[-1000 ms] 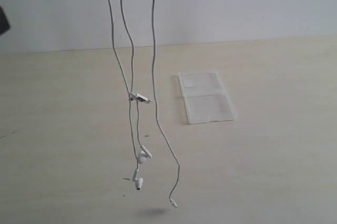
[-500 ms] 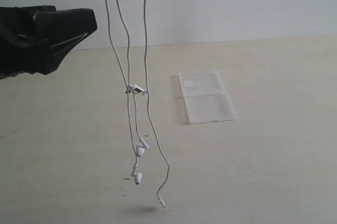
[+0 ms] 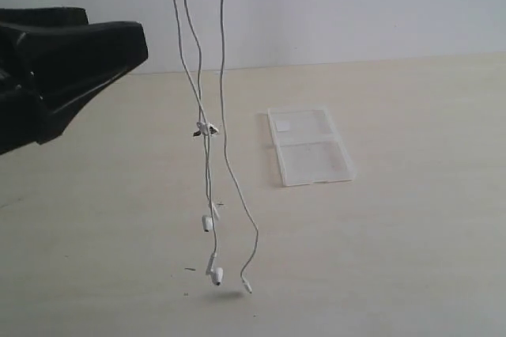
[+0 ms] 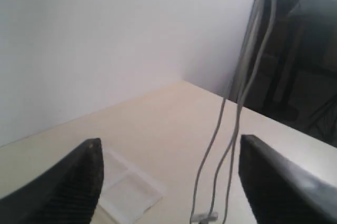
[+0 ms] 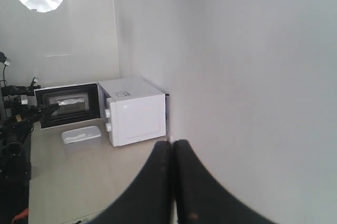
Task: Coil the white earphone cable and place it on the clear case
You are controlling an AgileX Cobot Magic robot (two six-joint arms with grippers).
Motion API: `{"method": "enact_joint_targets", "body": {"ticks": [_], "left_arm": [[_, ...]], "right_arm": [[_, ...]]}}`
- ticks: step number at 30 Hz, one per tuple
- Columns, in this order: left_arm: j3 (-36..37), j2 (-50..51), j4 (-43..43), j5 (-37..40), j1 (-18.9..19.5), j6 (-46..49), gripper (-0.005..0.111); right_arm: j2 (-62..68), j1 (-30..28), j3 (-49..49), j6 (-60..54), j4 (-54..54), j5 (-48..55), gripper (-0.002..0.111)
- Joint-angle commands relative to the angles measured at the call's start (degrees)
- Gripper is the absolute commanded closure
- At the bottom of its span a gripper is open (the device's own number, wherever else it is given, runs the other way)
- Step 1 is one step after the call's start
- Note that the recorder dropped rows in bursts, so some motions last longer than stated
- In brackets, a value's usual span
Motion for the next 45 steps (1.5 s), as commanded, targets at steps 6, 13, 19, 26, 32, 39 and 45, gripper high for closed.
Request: {"method": "enact_joint_targets", "body": {"ticks": [6, 13, 19, 26, 32, 39, 45], "left_arm": [[-0.4, 6.1, 6.9, -13.7, -3.6, -4.8, 0.037], [-1.1, 13.5, 6.6, -20.9, -3.6, -0.3, 0.037], [-3.2, 18.2, 5.3, -19.8, -3.6, 1.4, 0.037], [-3.7, 20.1, 5.3, -18.7, -3.6, 1.4, 0.041], [-3.7, 20.1, 5.3, -16.6, -3.6, 1.4, 0.069], [-3.7, 20.1, 5.3, -16.1, -3.6, 1.4, 0.07], [-3.7, 19.7, 5.3, -14.3, -3.6, 1.4, 0.07]], "right_arm": [[0.3, -0.1, -0.3, -0.6, 4.5, -1.7, 0.108], [1.0, -0.1, -0.3, -0.6, 7.5, -1.6, 0.108], [1.1, -0.1, -0.3, -0.6, 9.5, -1.2, 0.108], [0.7, -0.1, -0.3, -0.7, 10.2, -1.2, 0.108], [-0.1, -0.1, -0.3, -0.8, 8.2, -1.3, 0.108], [-0.5, -0.1, -0.3, -0.7, 6.6, -1.5, 0.108], [-0.5, -0.1, -0.3, -0.7, 5.4, -1.5, 0.108]]}}
